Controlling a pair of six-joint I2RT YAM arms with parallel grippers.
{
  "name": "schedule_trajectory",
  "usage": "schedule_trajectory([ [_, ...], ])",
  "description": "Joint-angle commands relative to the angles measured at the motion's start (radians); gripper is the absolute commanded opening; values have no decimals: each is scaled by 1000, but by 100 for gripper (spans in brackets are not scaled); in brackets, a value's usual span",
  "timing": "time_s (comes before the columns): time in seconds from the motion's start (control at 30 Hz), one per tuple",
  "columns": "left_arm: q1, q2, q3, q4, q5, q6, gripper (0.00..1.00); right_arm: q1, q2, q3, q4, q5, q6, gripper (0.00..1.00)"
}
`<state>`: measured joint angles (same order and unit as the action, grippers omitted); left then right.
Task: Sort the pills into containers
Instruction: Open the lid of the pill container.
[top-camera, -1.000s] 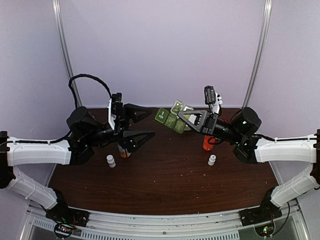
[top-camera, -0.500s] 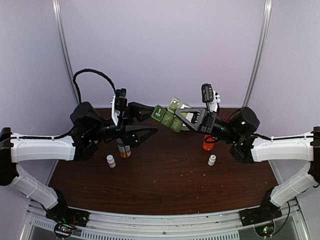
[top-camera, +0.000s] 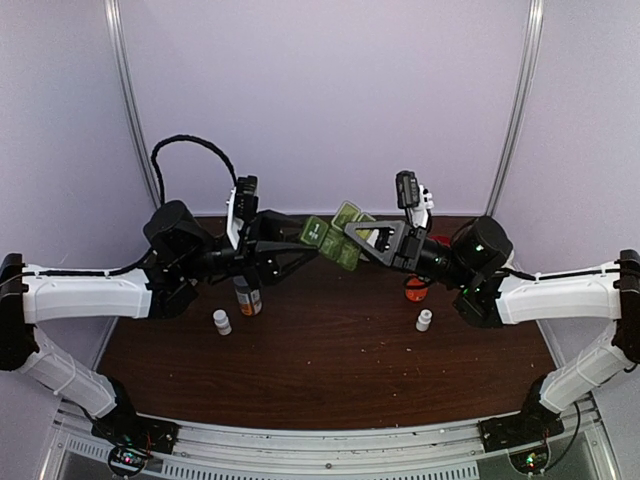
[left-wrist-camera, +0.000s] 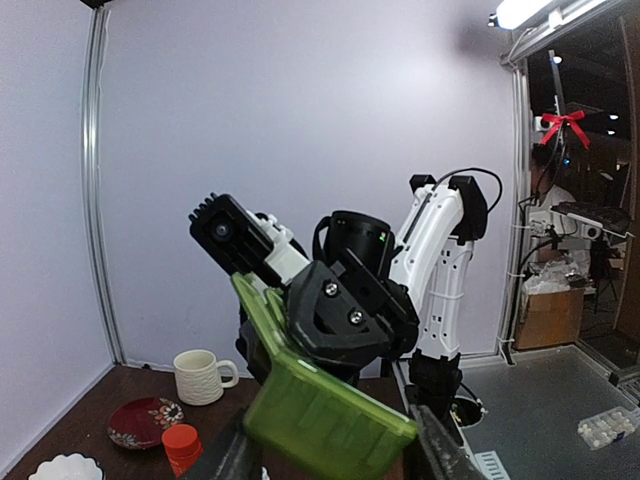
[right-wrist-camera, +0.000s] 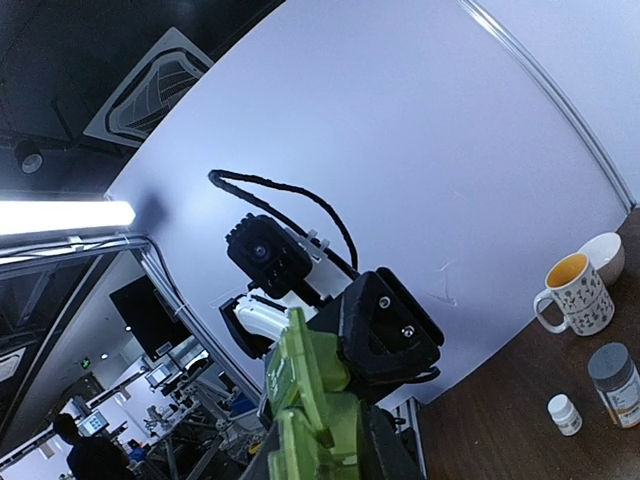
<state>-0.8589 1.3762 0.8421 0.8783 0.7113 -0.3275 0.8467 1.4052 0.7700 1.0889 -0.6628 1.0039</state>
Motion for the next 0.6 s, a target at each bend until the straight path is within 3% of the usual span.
schedule_trajectory([
  [0.0, 4, -21, 28, -32, -23, 18, 35, 6, 7, 10, -1, 12, -17, 28],
  [0.1, 8, -28, 37, -104, -54, 18, 32, 6, -5, 0, -35, 19, -58, 50],
  [0.3, 16, -45, 76, -304, -86, 9, 29, 5, -61, -9, -254, 59, -256, 76],
  [0.57, 32, -59, 150, -629, -60, 31, 31, -11, -136, 38, -710, 126, -552, 94],
])
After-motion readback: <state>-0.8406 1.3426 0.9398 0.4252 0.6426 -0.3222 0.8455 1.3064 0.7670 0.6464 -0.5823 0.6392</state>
